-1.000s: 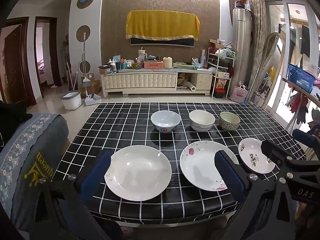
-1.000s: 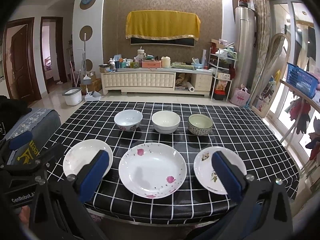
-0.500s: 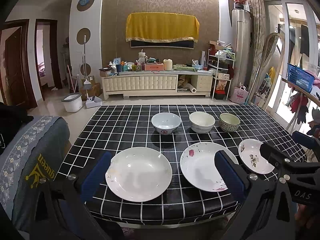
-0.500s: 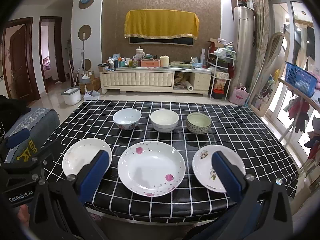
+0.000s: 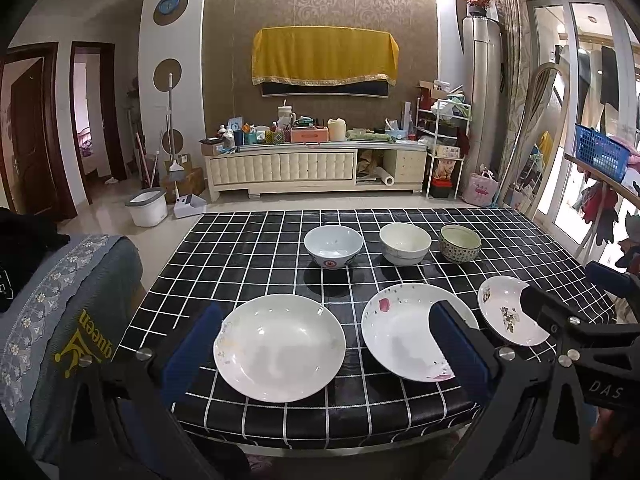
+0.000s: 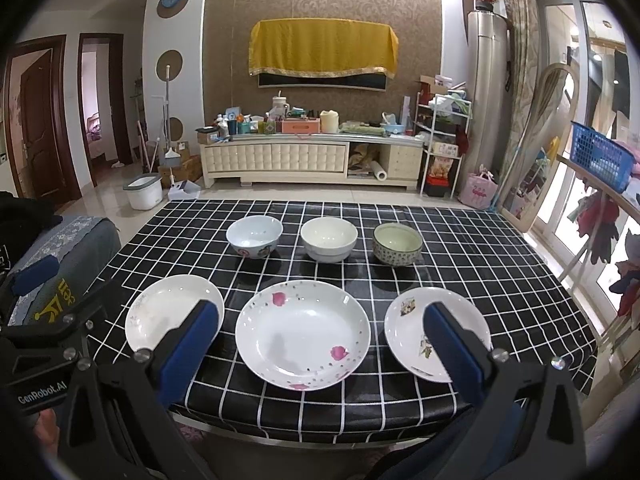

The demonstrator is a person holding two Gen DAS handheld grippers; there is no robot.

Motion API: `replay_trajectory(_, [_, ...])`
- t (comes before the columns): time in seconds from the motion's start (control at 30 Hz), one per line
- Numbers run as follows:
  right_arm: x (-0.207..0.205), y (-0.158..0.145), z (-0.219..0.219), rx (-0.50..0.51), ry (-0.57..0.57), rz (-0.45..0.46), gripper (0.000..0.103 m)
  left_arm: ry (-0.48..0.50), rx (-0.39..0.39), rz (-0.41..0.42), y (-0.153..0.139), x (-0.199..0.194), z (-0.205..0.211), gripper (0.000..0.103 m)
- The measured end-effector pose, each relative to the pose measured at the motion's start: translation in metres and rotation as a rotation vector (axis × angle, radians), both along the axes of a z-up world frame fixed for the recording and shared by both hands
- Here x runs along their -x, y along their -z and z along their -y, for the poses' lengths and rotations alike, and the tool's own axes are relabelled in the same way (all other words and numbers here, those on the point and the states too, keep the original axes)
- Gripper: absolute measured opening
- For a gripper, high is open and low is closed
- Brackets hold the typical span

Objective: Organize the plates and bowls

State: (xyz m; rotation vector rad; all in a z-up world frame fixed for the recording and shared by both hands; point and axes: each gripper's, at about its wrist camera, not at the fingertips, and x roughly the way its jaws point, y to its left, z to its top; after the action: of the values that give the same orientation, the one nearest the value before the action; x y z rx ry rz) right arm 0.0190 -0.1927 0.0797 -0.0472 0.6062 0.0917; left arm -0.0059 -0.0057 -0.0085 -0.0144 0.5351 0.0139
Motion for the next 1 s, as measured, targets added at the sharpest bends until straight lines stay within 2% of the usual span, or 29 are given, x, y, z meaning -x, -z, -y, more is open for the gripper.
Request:
replay_trajectory(0.57, [-0.001, -0.006, 0.000, 0.000, 0.001, 0.023, 0.103, 0.006, 0.002, 0.008, -0.005, 0.000, -0.002, 0.103])
replay_trajectory(0.73, [-0.012, -0.010, -0.008, 0.031, -0.020, 0.029, 0.103, 0.011, -0.001, 0.007, -0.007, -0.005, -0.005, 0.103])
replay_trajectory(0.87, [-0.026, -0.015, -0.020, 0.036, -0.054, 0.040, 0.103, 0.026, 0.001, -0.005, -0.008, -0.014, -0.010, 0.103])
replay_trajectory(1.0, [-0.047, -0.014, -0.040, 0.025, -0.149, 0.018, 0.103, -0.011, 0.010, -0.018, -0.011, -0.027, -0.029, 0.103])
